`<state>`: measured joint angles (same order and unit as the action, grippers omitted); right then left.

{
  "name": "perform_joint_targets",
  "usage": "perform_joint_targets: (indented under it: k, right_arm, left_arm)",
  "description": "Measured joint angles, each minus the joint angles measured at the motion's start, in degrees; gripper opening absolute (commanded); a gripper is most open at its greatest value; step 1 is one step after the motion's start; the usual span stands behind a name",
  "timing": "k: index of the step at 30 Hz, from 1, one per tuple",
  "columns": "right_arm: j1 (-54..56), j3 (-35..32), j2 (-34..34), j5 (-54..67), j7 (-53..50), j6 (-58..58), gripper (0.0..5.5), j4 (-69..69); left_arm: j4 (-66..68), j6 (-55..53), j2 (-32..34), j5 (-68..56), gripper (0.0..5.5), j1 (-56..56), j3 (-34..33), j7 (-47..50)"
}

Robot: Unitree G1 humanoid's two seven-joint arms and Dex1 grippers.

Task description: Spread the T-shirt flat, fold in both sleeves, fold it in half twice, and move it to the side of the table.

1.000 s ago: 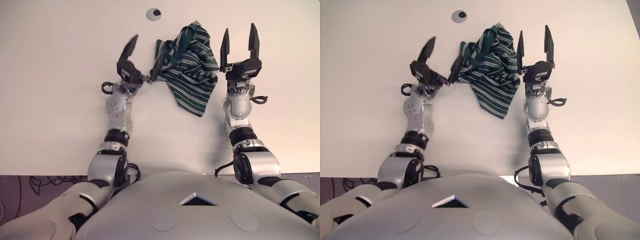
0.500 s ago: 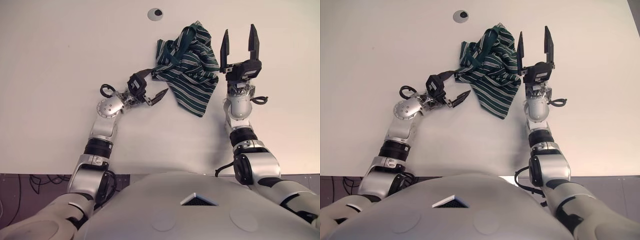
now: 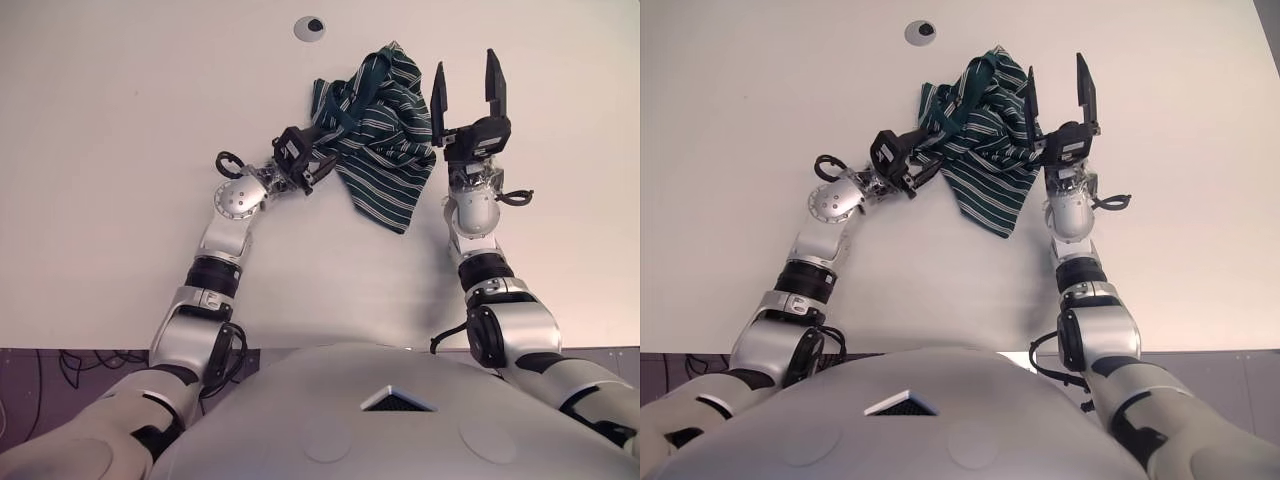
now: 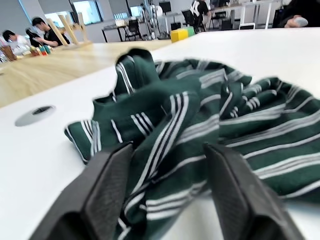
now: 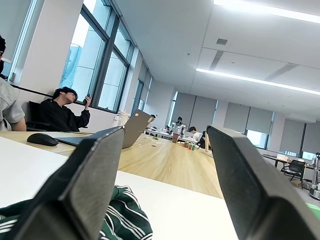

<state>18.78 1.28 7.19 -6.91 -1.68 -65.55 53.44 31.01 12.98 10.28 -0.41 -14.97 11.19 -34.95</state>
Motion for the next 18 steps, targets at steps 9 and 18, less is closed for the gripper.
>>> perform_joint_targets:
  k: [9, 18]
  right_arm:
    - [0.1, 0.2, 0.0, 0.0, -0.3, 0.0, 3.02, 0.2]
    - [0.3, 0.6, 0.1, 0.2, -0.5, 0.0, 3.02, 0.6]
  left_arm:
    - [0.9, 1.2, -0.6, 0.2, 0.30, -0.5, -0.1, 0.3]
    - [-2.6, 6.1, 0.7, -3.9, 0.02, -1.0, -3.4, -1.4]
